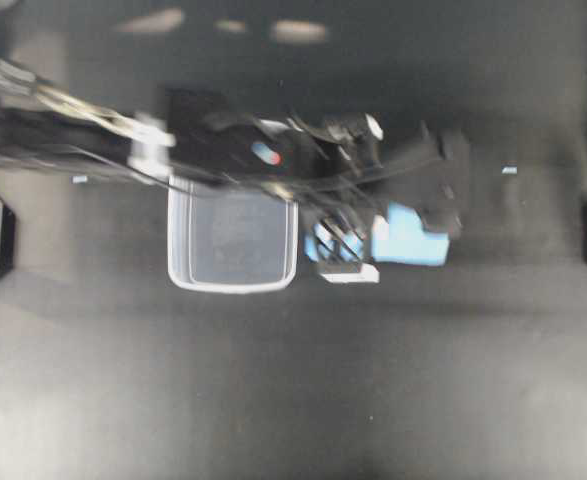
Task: Place the blue towel into the container with the left arm.
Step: 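Lift the towel with the left gripper and carry it left, then lower the towel into the clear container with the left gripper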
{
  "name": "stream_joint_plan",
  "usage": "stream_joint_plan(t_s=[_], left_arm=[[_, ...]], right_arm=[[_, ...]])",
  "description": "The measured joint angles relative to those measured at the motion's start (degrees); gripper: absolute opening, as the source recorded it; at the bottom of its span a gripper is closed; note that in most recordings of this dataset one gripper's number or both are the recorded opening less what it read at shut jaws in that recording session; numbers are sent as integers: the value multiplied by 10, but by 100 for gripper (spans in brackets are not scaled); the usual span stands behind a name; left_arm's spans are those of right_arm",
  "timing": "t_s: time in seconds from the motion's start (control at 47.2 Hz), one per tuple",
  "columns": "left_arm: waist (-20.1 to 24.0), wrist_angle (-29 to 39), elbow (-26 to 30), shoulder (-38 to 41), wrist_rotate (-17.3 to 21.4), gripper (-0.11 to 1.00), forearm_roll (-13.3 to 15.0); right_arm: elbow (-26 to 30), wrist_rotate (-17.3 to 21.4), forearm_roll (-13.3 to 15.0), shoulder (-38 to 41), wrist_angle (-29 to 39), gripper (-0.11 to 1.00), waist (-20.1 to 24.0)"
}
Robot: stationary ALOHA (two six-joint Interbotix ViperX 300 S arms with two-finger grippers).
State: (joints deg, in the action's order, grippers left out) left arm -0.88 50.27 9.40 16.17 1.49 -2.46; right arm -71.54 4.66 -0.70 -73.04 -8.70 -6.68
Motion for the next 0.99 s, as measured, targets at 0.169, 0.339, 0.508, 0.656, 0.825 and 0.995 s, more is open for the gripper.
stream_joint_plan(t_s=[0.169, 0.339, 0.508, 0.656, 0.825, 0.995], left_arm=[[13, 54, -60, -110, -1, 5, 0], [21, 57, -147, -203, -4, 5, 0], [23, 39, -222, -231, -10, 5, 1], [23, 18, -243, -235, -11, 5, 0], [33, 12, -265, -230, -13, 5, 0], [39, 1, -288, -216, -22, 5, 0]], right_arm=[[1, -1, -1, 0, 0, 78, 0], [1, 0, -1, -1, 1, 78, 2], [1, 0, 0, -1, 4, 78, 5], [1, 0, 0, 0, 6, 78, 5], [1, 0, 0, -1, 6, 77, 6], [1, 0, -1, -1, 9, 77, 7]])
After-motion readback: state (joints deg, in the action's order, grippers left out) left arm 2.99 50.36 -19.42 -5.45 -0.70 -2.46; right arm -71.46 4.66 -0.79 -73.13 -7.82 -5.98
